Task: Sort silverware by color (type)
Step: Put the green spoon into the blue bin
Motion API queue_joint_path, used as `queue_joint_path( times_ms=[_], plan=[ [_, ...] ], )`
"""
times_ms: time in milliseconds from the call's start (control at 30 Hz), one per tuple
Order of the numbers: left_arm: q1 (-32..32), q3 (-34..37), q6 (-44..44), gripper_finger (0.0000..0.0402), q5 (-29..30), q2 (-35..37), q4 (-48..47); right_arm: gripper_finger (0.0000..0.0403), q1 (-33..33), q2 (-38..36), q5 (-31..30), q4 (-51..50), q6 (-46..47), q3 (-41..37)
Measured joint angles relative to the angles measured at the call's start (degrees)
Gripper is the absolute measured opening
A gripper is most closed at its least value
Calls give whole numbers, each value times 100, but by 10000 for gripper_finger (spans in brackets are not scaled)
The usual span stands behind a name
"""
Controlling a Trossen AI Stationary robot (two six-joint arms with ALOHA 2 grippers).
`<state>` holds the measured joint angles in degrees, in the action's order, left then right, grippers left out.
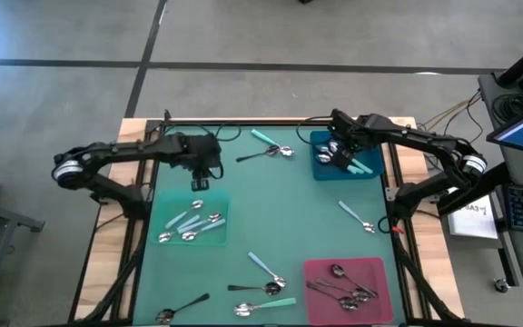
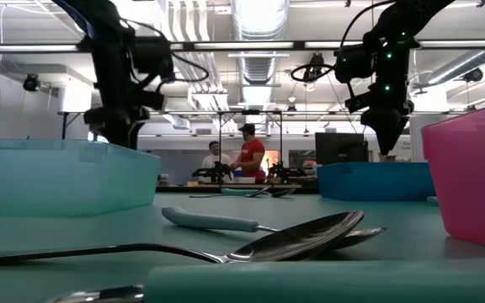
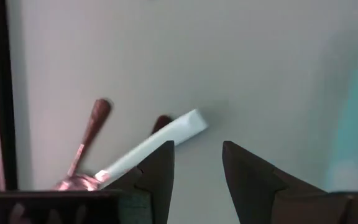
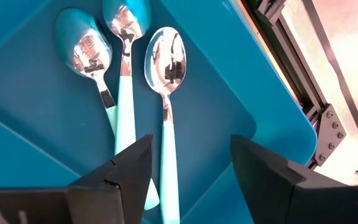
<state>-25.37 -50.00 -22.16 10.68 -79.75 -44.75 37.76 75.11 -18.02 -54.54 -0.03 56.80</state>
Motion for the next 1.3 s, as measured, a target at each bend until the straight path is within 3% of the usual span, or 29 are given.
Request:
queue_joint_path(
  times_ms=[167,367,733,1033,1300],
  plan=[
    [-305,0,-1349,100,4,-494,224,205,1,0,-1,44,-1,0],
    [-341,2,-2075,81,474,-1137,536,205,0,0,-1,46,-65,0],
    [-405,-22,-2177,79,629,-1659,464,205,0,0,0,373,-169,0],
    [-507,-20,-1867,102,531,-1829,489,205,0,0,0,494,-155,0],
    [-516,7,-1090,55,504,-1620,509,205,0,-1,0,561,-88,0]
  ],
)
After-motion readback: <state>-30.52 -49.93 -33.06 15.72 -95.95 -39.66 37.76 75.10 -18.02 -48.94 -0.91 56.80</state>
